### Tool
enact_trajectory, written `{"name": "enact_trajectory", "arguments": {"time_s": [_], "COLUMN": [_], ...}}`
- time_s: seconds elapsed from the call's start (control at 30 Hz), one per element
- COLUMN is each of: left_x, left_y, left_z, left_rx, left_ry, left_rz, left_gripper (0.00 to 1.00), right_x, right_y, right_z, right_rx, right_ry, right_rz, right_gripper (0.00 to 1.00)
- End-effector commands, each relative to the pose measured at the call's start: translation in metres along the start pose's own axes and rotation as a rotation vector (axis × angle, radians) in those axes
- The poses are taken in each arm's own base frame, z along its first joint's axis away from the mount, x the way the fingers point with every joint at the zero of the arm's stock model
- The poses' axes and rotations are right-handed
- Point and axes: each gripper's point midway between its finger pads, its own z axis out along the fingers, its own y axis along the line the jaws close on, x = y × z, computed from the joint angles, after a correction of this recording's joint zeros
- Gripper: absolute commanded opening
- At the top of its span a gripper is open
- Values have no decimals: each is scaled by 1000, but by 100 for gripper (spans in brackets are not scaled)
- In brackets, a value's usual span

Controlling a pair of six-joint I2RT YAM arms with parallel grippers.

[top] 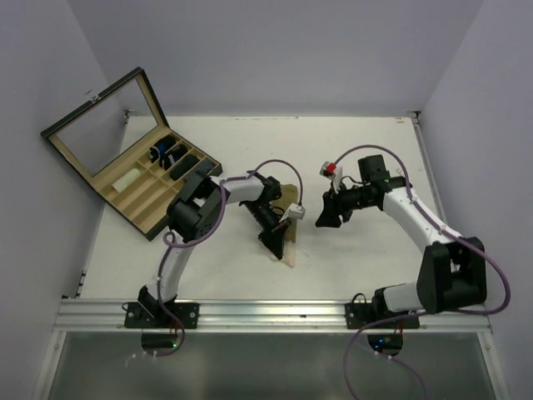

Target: Roll the underwear

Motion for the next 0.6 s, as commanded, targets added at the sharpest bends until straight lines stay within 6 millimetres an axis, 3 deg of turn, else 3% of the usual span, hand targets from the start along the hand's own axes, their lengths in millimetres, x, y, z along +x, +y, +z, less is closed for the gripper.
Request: {"name": "enact_trajectory", "arguments": {"time_s": [0.0,0.1,0.2,0.3,0.4,0.43,0.57], "left_x": [46,47,48,51,54,54,54], "left_y": [-5,11,25,32,33,34,38], "left_z": [-2,-5,-8,-7,-6,-5,-4], "left_rx": [134,150,142,145,149,150,144], "left_ry": [49,15,-10,-22,-18,-21,-28], "left_rz": [-221,-294,-332,-370,-393,-402,-434], "left_gripper": [0,0,0,0,0,0,0], "right_x": [23,23,26,26,32,36,33], "right_y": [16,19,27,39,52,67,81], "right_z": [-12,-22,-17,-2,23,36,69], "right_rx": [3,57,79,97,89,56,72], "right_ry": [22,9,60,125,212,244,262], "right_rz": [-215,-329,-428,-548,-602,-641,-670], "right_gripper": [48,42,38,38,41,44,47]}}
